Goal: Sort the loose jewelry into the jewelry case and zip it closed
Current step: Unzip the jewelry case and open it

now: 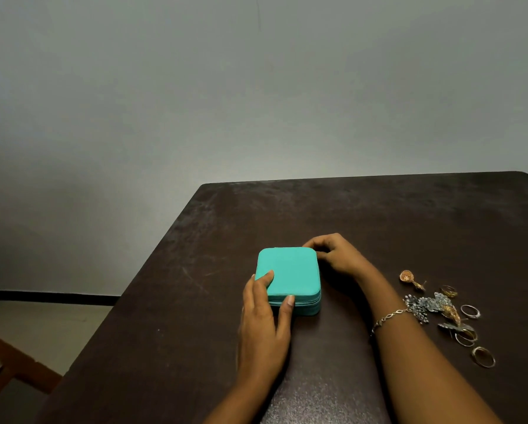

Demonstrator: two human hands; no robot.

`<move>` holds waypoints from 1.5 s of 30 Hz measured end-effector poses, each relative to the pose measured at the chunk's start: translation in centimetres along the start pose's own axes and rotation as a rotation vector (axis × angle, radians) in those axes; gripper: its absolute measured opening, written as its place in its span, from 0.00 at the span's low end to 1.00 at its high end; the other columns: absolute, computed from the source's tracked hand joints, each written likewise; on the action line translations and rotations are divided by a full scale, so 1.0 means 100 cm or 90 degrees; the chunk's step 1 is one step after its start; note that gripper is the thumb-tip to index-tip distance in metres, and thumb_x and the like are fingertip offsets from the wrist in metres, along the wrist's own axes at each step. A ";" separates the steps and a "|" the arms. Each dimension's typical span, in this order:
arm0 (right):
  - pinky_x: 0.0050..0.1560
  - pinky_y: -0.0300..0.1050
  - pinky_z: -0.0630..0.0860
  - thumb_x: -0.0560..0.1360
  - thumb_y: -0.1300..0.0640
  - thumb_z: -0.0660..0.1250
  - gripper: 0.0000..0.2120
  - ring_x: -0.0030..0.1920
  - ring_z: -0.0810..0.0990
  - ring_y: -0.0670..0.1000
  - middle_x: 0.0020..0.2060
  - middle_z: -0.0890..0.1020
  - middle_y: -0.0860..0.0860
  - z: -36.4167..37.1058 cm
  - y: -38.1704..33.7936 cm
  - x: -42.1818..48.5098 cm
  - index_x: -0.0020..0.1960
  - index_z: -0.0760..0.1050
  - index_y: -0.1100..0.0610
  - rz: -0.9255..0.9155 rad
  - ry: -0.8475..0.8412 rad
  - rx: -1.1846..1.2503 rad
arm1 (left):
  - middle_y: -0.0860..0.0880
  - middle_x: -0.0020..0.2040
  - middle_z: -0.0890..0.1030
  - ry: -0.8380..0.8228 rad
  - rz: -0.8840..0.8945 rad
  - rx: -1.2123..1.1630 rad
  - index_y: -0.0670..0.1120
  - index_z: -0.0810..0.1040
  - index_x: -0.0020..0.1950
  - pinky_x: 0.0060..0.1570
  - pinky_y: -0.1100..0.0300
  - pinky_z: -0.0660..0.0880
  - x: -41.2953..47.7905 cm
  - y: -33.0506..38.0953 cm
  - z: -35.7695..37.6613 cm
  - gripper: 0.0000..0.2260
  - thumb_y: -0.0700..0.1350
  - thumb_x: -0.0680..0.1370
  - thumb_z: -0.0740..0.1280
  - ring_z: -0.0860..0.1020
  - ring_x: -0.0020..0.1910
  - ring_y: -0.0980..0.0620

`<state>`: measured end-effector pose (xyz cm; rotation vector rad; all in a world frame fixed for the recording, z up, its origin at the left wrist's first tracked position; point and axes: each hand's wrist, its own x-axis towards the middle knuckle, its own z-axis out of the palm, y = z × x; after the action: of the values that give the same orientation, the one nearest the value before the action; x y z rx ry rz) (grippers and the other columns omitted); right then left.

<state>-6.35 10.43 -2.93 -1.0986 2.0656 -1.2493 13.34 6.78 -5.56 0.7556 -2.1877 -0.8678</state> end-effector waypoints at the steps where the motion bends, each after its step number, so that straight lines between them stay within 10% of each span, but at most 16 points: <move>1: 0.56 0.55 0.76 0.73 0.67 0.64 0.12 0.48 0.82 0.51 0.44 0.84 0.53 0.000 -0.001 -0.001 0.40 0.80 0.52 0.001 0.020 -0.003 | 0.51 0.70 0.64 -0.001 -0.002 0.000 0.53 0.63 0.68 0.61 0.56 0.69 0.000 0.000 0.000 0.19 0.51 0.78 0.61 0.66 0.68 0.52; 20: 0.46 0.45 0.73 0.72 0.63 0.66 0.05 0.47 0.79 0.54 0.44 0.83 0.53 0.001 -0.015 -0.024 0.42 0.79 0.54 0.015 0.239 -0.287 | 0.50 0.69 0.65 0.007 0.005 0.018 0.51 0.64 0.68 0.60 0.59 0.67 0.000 0.004 -0.002 0.19 0.50 0.78 0.61 0.66 0.68 0.53; 45: 0.38 0.29 0.67 0.67 0.65 0.72 0.17 0.36 0.75 0.38 0.33 0.78 0.41 -0.011 -0.025 -0.094 0.31 0.74 0.44 -0.070 -0.025 -0.202 | 0.50 0.68 0.67 0.034 0.030 0.044 0.48 0.65 0.67 0.57 0.59 0.68 0.001 0.004 -0.001 0.19 0.49 0.78 0.62 0.69 0.65 0.52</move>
<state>-0.98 18.11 -0.23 -1.3813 2.2506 -0.9592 13.29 6.94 -5.19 0.7491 -2.1890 -0.7440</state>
